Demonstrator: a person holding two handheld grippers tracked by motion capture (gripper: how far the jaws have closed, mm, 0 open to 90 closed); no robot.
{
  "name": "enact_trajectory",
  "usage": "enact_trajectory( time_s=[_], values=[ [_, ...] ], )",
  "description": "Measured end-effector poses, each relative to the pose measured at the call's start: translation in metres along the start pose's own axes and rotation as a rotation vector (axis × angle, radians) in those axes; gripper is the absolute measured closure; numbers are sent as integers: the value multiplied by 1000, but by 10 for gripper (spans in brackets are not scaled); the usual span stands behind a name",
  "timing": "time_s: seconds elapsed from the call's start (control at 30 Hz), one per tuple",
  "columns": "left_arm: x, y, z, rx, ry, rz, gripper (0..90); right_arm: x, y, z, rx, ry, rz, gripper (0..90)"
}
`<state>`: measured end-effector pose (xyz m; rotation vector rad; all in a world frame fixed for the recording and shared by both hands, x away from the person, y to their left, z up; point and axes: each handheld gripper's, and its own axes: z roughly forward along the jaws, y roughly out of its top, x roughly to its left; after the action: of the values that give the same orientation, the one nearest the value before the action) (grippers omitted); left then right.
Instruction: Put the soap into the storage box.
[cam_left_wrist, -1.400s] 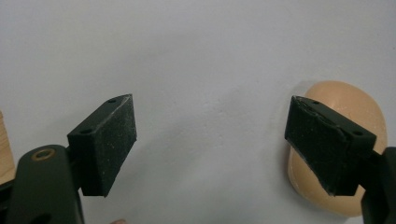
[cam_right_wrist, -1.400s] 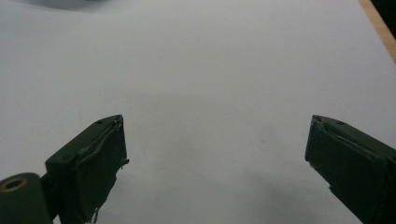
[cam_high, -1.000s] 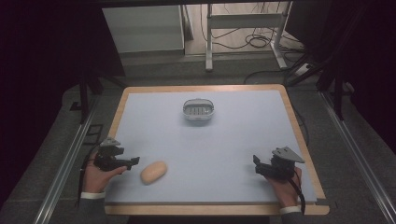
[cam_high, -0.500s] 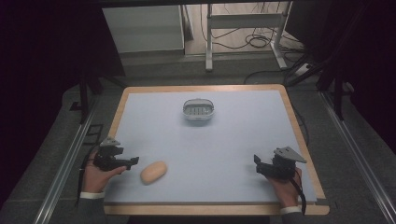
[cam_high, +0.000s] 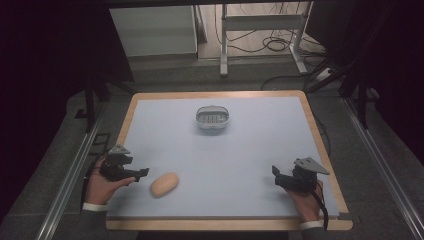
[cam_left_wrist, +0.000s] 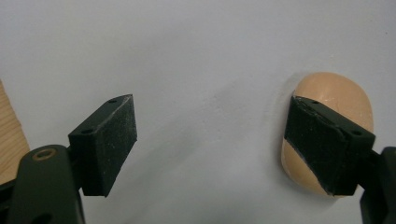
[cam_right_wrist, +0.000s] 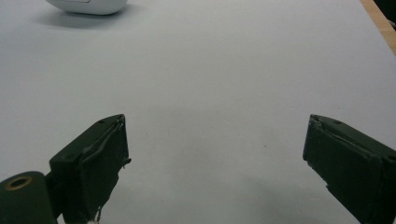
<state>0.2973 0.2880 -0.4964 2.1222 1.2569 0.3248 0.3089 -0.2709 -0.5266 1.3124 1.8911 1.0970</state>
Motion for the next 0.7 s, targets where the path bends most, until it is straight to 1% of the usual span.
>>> enact_trajectory(
  time_s=[0.03, 0.07, 0.1, 0.13, 0.2, 0.4, 0.47, 0.53, 0.6, 0.63, 0.67, 0.7],
  values=[
    [-1, 1, -1, -4, -9, 8, 171, 0, 0, 0, 1, 0, 2, 69],
    [-1, 1, -1, -4, -9, 8, 170, 0, 0, 0, 0, -1, 1, 69],
    [-3, 5, -2, -9, -13, 22, 170, 0, 0, 0, -1, -3, 2, 69],
    [-3, 5, -2, -9, -13, 22, 170, 0, 0, 0, 0, -5, 3, 69],
    [-7, 9, -4, -9, -25, 45, 170, 0, 0, 0, 1, -7, 3, 69],
    [-17, 18, -6, 18, -46, 97, 171, 0, 0, 1, 9, -12, 0, 69],
    [-20, 19, -4, 28, -52, 106, 172, 1, 0, 1, 9, -13, 2, 69],
    [-22, 20, -2, 39, -59, 101, 175, 0, 0, 1, 9, -13, 2, 69],
    [-25, 20, 1, 46, -67, 104, 181, 0, 0, 1, 8, -10, 5, 69],
    [-30, 21, 3, 57, -80, 119, 181, 0, 0, 0, 4, -6, 3, 69],
    [-30, 21, 3, 57, -80, 119, 180, 0, 0, 0, 4, -6, 3, 69],
    [-32, 21, 5, 65, -82, 128, 180, 0, 0, 0, 4, -8, 4, 71]
  ],
)
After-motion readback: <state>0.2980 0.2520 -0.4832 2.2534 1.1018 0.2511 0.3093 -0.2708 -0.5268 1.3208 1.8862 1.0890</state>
